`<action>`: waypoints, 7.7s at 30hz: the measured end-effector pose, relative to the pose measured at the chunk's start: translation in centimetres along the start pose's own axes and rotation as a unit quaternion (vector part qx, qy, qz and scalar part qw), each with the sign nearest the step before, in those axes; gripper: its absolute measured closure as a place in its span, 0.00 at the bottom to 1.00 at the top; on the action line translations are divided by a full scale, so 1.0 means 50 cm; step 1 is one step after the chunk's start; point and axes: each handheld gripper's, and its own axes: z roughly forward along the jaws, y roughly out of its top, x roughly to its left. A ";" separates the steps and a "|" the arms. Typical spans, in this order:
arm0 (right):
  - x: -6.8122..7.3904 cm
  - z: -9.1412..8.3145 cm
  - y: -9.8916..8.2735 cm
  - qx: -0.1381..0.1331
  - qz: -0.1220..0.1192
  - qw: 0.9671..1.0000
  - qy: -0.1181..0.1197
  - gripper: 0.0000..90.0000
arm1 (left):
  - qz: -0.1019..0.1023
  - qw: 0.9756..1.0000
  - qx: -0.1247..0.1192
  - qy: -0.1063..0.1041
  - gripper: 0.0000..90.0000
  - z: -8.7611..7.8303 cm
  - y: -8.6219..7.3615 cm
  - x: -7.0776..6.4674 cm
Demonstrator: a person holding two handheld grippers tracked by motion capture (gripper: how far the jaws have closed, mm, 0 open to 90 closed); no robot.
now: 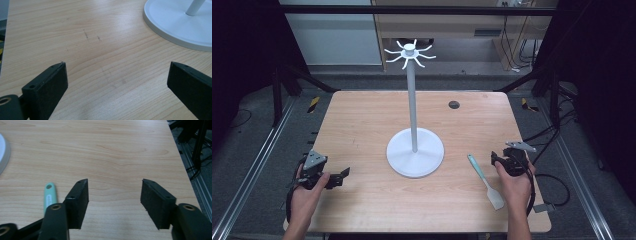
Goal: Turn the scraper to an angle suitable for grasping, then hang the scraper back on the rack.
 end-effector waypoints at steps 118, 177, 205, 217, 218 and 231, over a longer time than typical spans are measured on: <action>0.157 0.005 0.034 0.100 -0.169 0.967 0.163 1.00 | 0.015 1.000 0.011 -0.001 0.03 0.002 -0.003 -0.011; 0.219 -0.040 0.106 0.182 -0.229 0.947 0.133 0.46 | -0.018 0.999 -0.034 -0.020 0.04 -0.025 -0.001 -0.003; 0.219 0.016 0.089 0.235 -0.250 0.929 0.138 0.68 | -0.017 0.999 -0.033 -0.026 0.04 -0.024 -0.004 -0.005; 0.209 0.045 0.071 0.246 -0.245 0.927 0.142 0.72 | -0.011 0.999 -0.034 -0.031 0.05 -0.023 -0.002 -0.008; 0.208 0.047 0.070 0.247 -0.242 0.927 0.145 0.72 | -0.011 0.999 -0.034 -0.031 0.05 -0.023 -0.002 -0.008; 0.197 0.057 0.057 0.254 -0.234 0.927 0.149 0.76 | -0.005 0.999 -0.030 -0.033 0.05 -0.021 -0.002 -0.012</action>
